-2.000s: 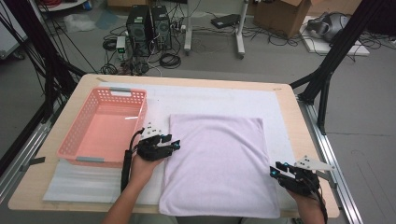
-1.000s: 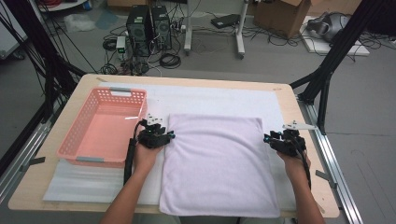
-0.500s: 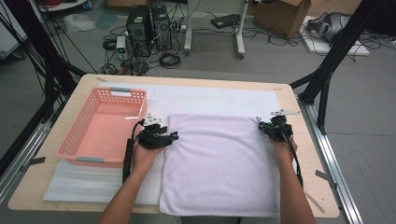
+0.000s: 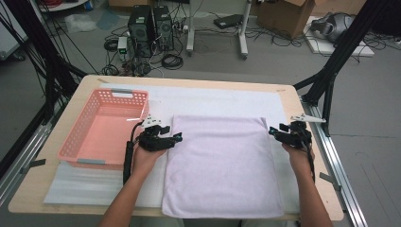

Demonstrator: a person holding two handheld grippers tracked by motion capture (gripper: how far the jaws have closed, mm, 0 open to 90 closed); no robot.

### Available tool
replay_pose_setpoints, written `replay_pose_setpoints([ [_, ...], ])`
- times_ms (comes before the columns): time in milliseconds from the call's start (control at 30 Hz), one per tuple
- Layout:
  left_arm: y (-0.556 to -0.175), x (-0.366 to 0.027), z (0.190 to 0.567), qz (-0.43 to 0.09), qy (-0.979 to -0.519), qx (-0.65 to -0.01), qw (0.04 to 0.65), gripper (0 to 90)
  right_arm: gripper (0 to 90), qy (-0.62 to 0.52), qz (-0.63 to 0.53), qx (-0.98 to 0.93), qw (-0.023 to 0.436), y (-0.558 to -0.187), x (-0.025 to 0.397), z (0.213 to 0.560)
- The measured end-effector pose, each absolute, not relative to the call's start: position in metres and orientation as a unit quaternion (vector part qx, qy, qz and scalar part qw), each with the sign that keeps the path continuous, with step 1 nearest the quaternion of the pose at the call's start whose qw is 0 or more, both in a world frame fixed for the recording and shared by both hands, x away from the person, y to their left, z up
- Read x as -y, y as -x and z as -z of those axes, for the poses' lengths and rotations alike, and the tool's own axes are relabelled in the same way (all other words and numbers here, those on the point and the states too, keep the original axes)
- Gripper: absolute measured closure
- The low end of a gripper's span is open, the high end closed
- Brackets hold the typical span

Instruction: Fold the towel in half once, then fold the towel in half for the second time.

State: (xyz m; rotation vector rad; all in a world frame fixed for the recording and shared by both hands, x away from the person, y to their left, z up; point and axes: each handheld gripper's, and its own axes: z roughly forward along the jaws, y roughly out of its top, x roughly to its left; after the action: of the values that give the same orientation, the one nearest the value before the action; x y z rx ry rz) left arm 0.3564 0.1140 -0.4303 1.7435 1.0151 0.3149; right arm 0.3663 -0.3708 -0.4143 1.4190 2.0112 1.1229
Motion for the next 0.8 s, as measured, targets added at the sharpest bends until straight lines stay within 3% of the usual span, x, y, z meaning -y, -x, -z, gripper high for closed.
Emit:
replay_pose_setpoints([
  [133,-0.350,-0.111,0.424,-0.137,-0.732,-0.412,0.526,17.2,34.2,-0.477,-0.405,-0.750,0.216,-0.342,0.375,0.408],
  [200,-0.347,-0.111,0.422,-0.138,-0.731,-0.407,0.531,17.2,26.9,-0.469,-0.402,-0.756,0.217,-0.333,0.375,0.407],
  [400,-0.344,-0.115,0.418,-0.145,-0.725,-0.408,0.536,17.3,21.9,-0.462,-0.417,-0.753,0.215,-0.319,0.381,0.409],
  [800,-0.347,-0.109,0.421,-0.134,-0.717,-0.419,0.540,17.5,21.4,-0.462,-0.419,-0.750,0.218,-0.319,0.383,0.408],
])
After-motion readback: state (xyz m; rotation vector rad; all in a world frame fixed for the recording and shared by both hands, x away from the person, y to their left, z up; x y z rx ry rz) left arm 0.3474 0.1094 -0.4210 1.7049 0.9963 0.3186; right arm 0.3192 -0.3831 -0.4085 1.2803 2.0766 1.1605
